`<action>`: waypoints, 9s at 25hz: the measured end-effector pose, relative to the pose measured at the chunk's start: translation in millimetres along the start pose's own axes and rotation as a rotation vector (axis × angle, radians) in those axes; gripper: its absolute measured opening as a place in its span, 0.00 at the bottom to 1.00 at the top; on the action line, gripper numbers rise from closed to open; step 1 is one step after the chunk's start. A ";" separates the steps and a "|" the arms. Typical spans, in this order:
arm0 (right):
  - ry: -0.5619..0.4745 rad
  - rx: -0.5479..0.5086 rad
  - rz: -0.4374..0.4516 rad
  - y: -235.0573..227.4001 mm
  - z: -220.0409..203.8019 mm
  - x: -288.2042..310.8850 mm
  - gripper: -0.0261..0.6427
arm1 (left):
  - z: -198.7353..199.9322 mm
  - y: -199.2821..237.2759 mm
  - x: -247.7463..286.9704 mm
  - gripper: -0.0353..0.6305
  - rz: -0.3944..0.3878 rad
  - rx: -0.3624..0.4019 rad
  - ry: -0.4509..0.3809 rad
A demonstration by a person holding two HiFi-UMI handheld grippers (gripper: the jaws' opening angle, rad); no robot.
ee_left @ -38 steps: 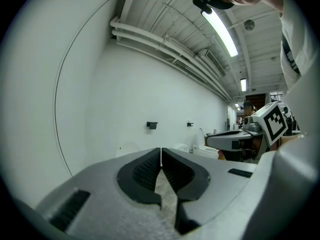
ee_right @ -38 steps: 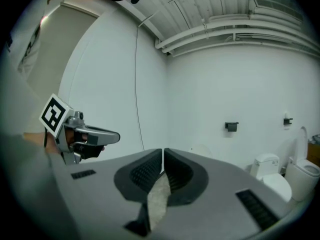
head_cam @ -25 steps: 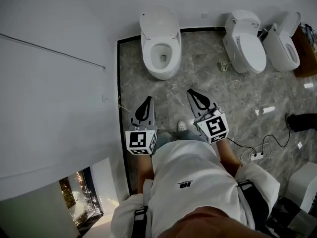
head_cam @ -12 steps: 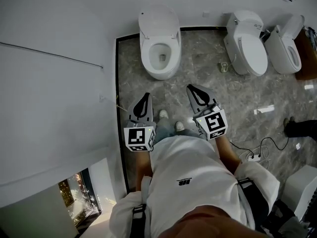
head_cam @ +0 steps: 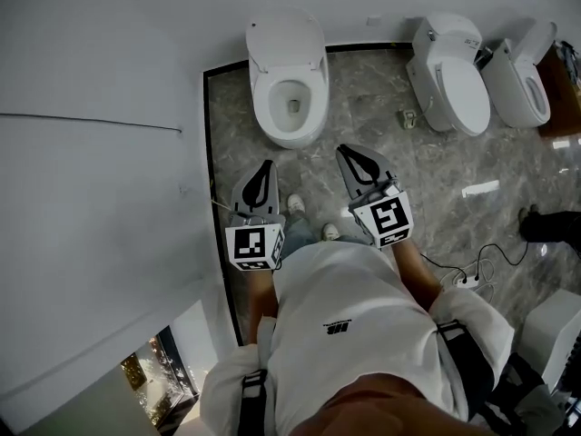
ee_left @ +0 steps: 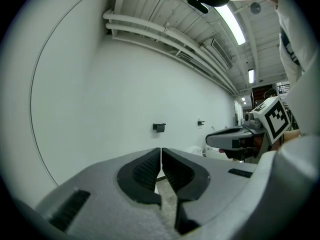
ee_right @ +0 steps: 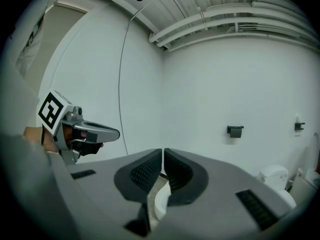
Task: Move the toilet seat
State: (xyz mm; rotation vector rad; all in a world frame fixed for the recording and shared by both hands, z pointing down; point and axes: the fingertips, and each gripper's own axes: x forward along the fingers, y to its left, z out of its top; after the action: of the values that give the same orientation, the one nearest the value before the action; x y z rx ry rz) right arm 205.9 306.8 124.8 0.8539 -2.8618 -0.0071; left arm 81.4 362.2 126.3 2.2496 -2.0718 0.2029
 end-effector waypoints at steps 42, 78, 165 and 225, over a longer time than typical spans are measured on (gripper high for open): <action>0.132 0.060 -0.136 -73.4 -23.2 230.0 0.09 | -35.1 169.0 203.2 0.10 -0.117 0.012 0.073; 0.315 0.182 0.006 -136.6 -201.4 338.9 0.09 | -196.4 197.2 343.5 0.10 -0.104 -0.100 0.284; 0.842 0.636 -0.346 -74.6 -610.9 327.5 0.35 | -621.7 240.3 308.2 0.41 -0.049 -0.337 0.930; 0.808 0.765 -0.371 -66.1 -586.1 329.6 0.49 | -598.1 236.3 306.7 0.52 -0.071 -0.413 0.927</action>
State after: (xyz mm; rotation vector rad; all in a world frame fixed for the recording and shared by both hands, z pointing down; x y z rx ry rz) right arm 57.3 95.1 749.0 1.1368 -1.8792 1.1480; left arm -156.8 126.9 755.2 1.5285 -1.3683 0.6061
